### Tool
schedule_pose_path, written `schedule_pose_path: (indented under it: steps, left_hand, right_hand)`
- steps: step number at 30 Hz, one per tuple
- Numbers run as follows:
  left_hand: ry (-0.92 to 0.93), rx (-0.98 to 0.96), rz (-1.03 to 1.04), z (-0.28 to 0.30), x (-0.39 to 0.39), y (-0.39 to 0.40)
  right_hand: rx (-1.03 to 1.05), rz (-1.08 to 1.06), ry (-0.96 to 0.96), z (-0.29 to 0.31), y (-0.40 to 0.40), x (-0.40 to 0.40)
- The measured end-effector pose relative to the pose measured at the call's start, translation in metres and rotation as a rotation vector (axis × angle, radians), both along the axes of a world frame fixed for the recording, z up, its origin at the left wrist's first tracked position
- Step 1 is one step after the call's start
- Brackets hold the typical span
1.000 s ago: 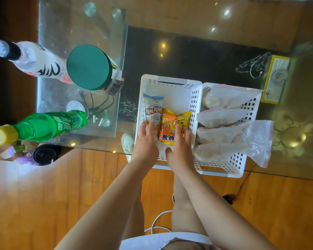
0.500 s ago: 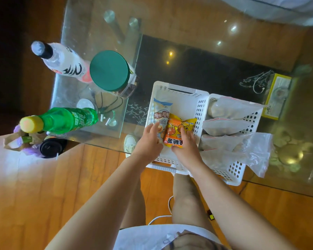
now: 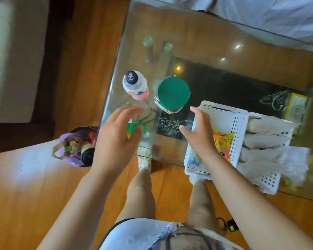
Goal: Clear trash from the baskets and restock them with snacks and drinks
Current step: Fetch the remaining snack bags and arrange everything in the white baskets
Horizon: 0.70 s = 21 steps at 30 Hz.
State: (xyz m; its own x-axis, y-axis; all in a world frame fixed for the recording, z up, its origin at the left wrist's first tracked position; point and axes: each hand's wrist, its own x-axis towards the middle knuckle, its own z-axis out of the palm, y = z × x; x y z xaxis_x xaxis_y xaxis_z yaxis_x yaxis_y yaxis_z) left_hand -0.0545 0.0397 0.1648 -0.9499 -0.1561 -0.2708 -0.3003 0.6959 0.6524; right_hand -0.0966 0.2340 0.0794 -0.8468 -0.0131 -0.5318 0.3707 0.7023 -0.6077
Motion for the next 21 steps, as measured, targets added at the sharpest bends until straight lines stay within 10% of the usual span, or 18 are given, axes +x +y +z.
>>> schedule_pose_path:
  steps: [12,21]
  left_hand:
    - [-0.289,0.209,-0.021,-0.048,0.019,-0.034]
    - [-0.433,0.562,0.149,-0.048,0.019,-0.038]
  right_hand:
    - [0.464,0.405,0.072,-0.01,-0.061,-0.072]
    - [0.425,0.416,0.15,-0.001,-0.049,-0.049]
